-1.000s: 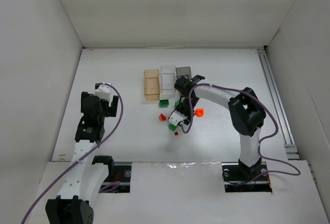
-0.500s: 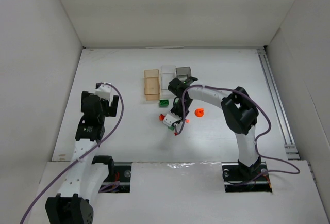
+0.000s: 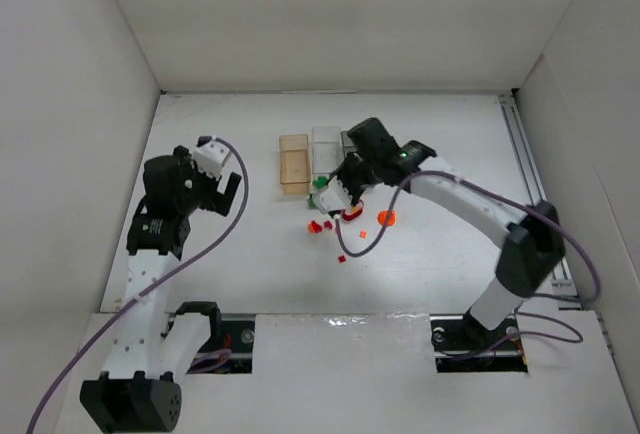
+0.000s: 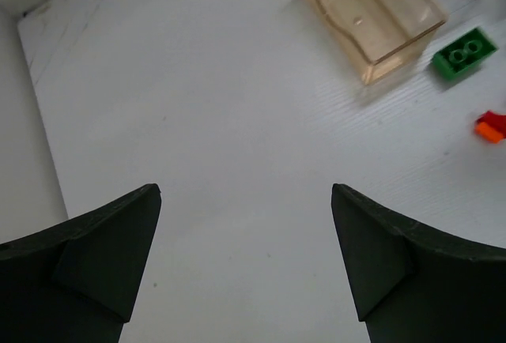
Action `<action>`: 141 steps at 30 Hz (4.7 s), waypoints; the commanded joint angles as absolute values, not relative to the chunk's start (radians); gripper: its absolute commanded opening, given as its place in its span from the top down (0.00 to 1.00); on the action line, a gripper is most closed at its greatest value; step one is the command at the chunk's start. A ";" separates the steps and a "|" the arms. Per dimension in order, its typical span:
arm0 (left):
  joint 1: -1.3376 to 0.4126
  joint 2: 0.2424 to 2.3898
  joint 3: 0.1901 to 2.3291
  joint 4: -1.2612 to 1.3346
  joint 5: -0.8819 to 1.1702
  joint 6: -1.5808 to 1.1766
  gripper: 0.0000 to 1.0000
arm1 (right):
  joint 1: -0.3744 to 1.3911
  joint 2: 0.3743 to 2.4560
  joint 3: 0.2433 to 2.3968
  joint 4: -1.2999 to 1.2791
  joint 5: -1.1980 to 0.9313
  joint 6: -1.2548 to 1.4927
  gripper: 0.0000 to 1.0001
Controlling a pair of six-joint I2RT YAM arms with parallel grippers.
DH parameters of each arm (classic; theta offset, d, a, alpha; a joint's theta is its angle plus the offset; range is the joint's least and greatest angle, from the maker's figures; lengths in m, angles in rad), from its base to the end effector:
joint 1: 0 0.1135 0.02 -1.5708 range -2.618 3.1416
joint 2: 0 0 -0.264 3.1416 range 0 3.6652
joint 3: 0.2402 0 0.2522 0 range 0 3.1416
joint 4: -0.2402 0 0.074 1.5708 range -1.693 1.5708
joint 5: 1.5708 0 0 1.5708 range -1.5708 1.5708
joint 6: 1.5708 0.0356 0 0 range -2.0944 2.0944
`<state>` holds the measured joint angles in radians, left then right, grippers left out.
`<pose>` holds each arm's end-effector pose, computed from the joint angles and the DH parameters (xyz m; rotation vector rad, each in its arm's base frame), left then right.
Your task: Sort the legos into containers by color
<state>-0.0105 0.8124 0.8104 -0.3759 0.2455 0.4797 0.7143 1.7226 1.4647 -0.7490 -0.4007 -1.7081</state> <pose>0.1843 -0.0106 0.3246 0.6254 1.8338 0.0730 0.2698 0.2523 0.2798 -2.3545 0.7305 0.0995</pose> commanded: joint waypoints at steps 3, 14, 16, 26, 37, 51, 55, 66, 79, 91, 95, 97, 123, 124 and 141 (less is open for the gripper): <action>-0.002 1.003 1.006 -0.561 0.616 0.450 0.16 | 0.833 1.447 1.234 -0.188 -0.189 -1.578 1.00; -0.021 1.224 1.164 -0.647 1.017 0.308 0.26 | 0.982 1.276 0.908 0.093 0.058 -1.810 1.00; -0.049 1.238 1.184 -0.699 1.057 0.322 0.27 | 0.982 1.288 0.908 0.107 0.098 -1.835 1.00; -0.193 1.236 1.189 -0.644 0.925 0.291 0.34 | 0.991 1.342 0.951 0.097 0.129 -1.845 1.00; -0.207 1.298 1.209 -0.637 0.939 0.328 0.39 | 1.022 1.361 0.980 0.040 0.074 -1.845 1.00; -0.227 1.347 1.295 -0.764 1.049 0.480 0.35 | 1.022 1.408 1.008 -0.014 0.038 -1.856 1.00; -0.248 1.359 1.304 -0.805 1.049 0.514 0.32 | 1.022 1.408 1.008 -0.014 0.029 -1.856 1.00; -0.267 1.368 1.292 -0.741 0.970 0.466 0.32 | 1.031 1.417 1.049 -0.014 0.017 -1.856 1.00; -0.276 1.387 1.284 -0.745 0.966 0.471 0.42 | 1.049 1.417 1.049 -0.014 0.006 -1.856 1.00; -0.295 1.428 1.302 -0.810 0.977 0.515 0.55 | 1.049 1.437 1.068 -0.014 0.025 -1.856 1.00; -0.295 1.428 1.302 -0.810 0.977 0.506 0.94 | 1.049 1.437 1.054 -0.014 0.015 -1.865 1.00; -0.295 1.413 1.293 -0.770 0.954 0.494 1.00 | 1.049 1.428 1.043 -0.014 0.015 -1.875 1.00; -0.205 1.469 1.417 -0.456 0.602 0.143 1.00 | 0.839 1.434 1.171 -0.234 -0.030 -1.473 1.00; -0.206 1.488 1.446 -0.456 0.568 0.143 1.00 | 0.809 1.448 1.201 -0.244 -0.056 -1.365 1.00; -0.264 1.942 1.722 -0.500 0.399 0.097 0.88 | 0.535 1.536 1.430 -0.279 -0.574 -0.910 1.00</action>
